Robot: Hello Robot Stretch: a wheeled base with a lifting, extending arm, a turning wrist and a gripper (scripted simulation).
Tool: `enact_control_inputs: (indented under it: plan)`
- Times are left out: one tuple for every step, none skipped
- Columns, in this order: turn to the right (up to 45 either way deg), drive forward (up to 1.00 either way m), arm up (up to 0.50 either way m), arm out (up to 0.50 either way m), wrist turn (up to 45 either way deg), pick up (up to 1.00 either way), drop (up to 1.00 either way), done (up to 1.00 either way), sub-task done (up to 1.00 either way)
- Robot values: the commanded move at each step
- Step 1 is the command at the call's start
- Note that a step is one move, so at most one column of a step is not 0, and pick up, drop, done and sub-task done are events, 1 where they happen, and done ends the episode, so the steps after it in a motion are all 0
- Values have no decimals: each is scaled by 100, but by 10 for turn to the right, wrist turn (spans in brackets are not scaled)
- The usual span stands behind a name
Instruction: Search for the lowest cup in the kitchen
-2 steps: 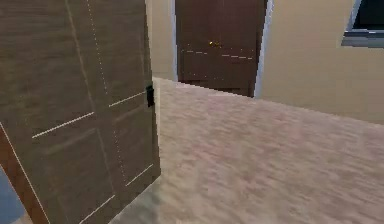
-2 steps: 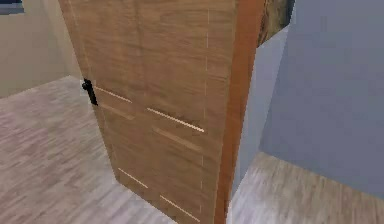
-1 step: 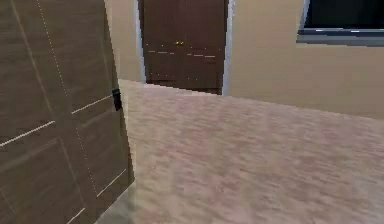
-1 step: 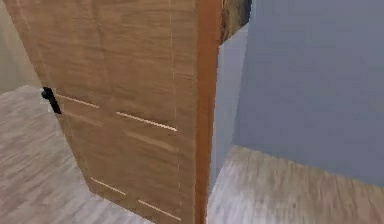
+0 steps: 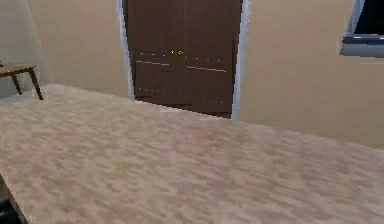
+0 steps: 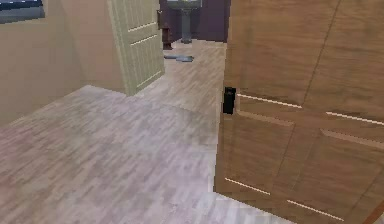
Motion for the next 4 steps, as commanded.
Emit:
enact_control_inputs:
  plan:
    - [30, 0, 0, 0, 0, 0, 0, 0, 0]
    - [0, 30, 0, 0, 0, 0, 0, 0, 0]
    - [-120, 0, 0, 0, 0, 0, 0, 0, 0]
    - [0, 55, 0, 0, 0, 0, 0, 0, 0]
